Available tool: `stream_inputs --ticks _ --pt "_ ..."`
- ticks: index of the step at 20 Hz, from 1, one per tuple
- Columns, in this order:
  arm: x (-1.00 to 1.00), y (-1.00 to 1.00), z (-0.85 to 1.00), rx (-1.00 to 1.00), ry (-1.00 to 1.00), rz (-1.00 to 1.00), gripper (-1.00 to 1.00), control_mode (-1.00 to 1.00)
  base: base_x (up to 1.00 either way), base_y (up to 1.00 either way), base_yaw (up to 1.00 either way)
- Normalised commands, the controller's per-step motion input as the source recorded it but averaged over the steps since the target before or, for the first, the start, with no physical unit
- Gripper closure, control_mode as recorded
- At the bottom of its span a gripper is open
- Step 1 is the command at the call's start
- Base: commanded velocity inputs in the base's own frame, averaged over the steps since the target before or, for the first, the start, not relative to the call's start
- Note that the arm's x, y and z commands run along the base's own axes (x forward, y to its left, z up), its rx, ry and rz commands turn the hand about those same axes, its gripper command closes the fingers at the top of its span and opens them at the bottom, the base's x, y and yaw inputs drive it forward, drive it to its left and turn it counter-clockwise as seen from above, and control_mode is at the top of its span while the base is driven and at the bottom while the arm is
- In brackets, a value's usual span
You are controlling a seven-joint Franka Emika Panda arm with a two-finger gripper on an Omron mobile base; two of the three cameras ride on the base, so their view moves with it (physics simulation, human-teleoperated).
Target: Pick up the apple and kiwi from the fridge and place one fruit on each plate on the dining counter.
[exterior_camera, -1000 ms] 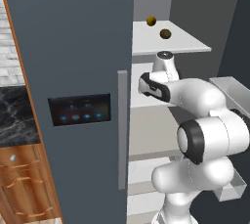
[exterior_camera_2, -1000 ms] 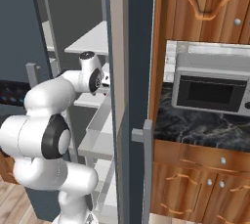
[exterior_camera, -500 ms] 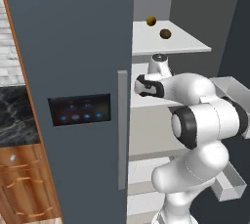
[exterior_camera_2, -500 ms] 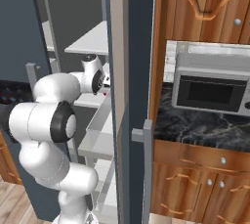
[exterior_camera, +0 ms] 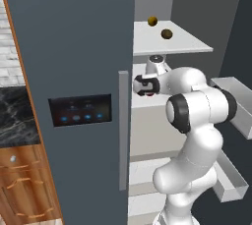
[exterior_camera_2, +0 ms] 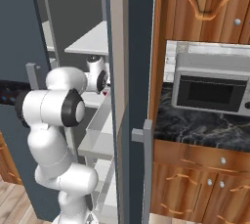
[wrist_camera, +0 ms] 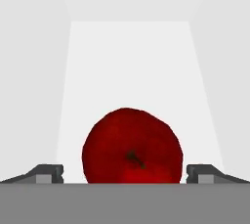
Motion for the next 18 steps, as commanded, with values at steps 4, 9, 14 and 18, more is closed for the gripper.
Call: stream_inputs --ticks 4,9,14,18 --pt "0.41 0.00 -0.14 0.00 0.01 0.00 -1.00 -1.00 0.00 0.00 0.00" --pt "0.03 0.00 -0.31 0.00 0.00 0.00 -1.00 -1.00 0.00 0.00 0.00" --pt "0.00 0.00 -0.39 0.00 0.00 0.00 1.00 -1.00 0.00 0.00 0.00" --pt "-0.23 0.00 -0.32 0.00 -0.06 0.00 1.00 -1.00 0.00 0.00 0.00"
